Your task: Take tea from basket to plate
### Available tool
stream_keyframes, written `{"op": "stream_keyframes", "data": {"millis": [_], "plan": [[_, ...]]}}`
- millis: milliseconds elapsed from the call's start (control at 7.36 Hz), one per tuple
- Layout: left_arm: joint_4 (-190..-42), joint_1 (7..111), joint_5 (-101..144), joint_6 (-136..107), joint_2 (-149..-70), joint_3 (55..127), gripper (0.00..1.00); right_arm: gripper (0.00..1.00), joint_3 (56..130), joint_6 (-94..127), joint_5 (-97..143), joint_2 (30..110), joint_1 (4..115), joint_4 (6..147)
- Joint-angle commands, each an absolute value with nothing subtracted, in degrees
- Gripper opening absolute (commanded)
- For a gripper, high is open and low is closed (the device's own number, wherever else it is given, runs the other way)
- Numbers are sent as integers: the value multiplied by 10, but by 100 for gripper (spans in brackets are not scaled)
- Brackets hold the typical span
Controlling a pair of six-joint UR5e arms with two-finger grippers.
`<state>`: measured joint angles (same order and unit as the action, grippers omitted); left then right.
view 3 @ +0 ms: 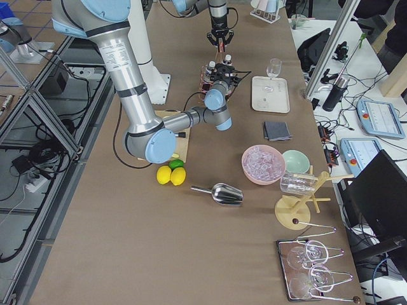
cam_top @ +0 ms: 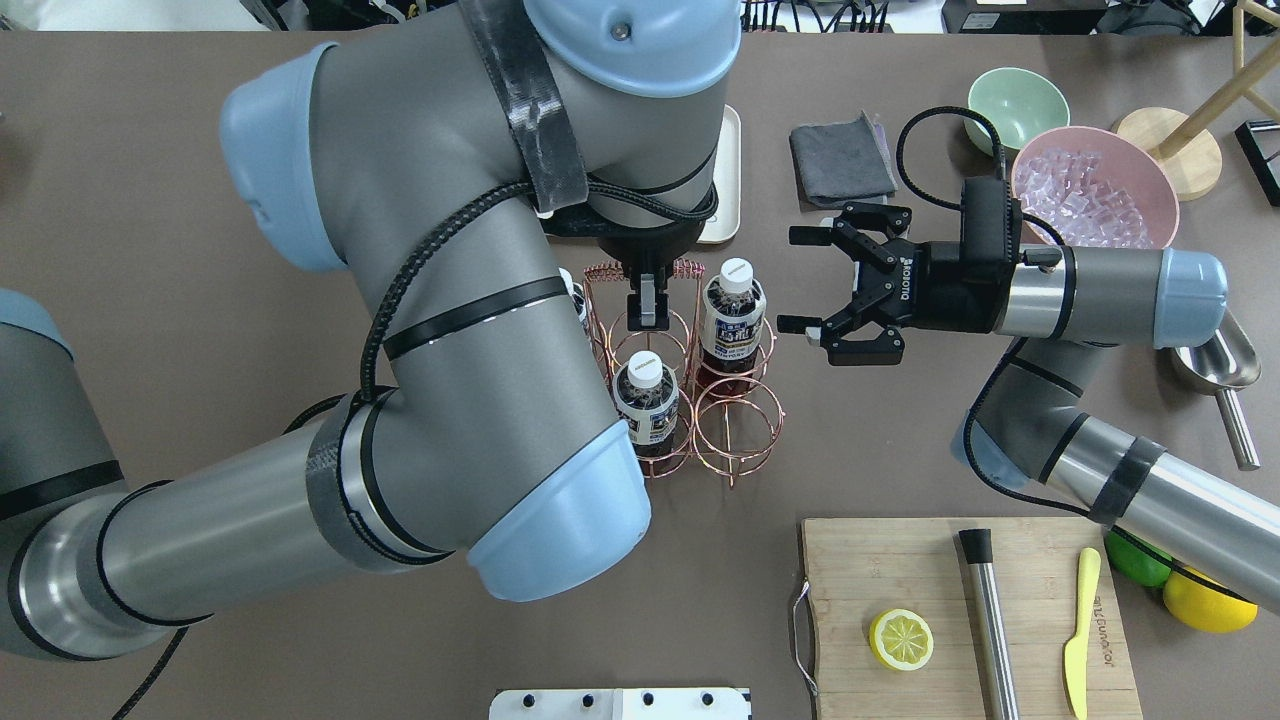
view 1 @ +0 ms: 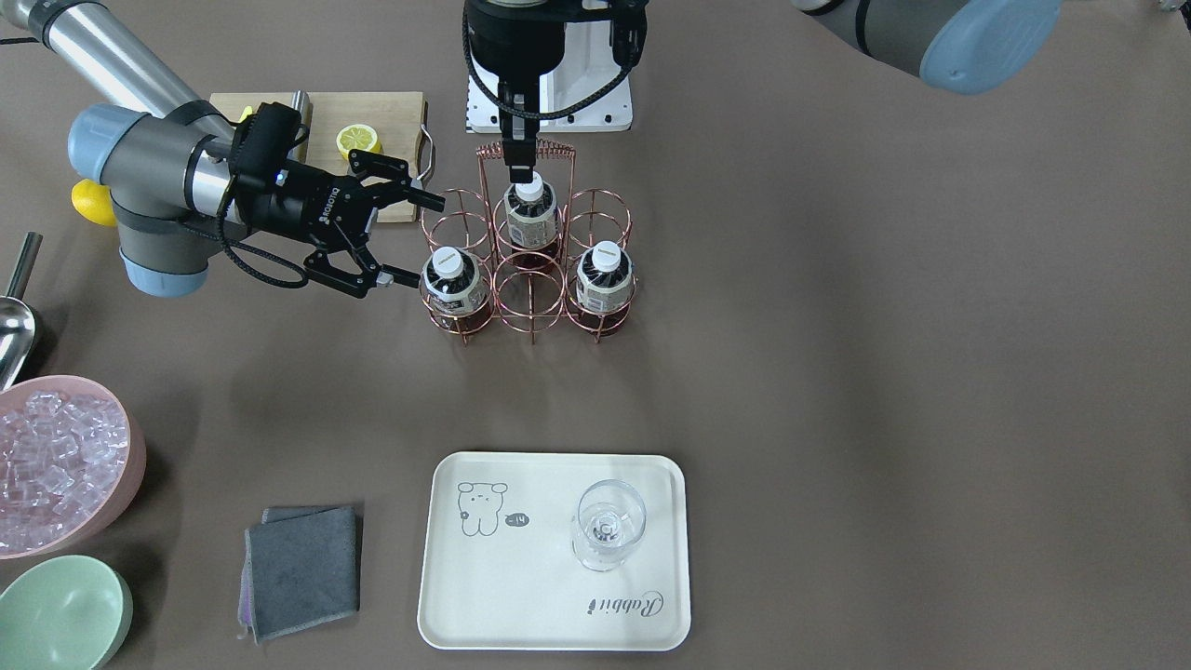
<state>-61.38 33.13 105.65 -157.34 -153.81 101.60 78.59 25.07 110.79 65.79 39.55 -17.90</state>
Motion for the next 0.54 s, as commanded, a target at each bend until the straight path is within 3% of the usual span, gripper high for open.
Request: {"op": "stream_keyframes", "data": {"millis": [0, 408], "plan": [[-613, 331, 1056, -1574, -1538, 1016, 0, 97, 784, 250, 1090, 655, 389, -164], [-613, 331, 1056, -1574, -1538, 1019, 0, 96, 771, 244, 1079, 651, 389, -157]]}}
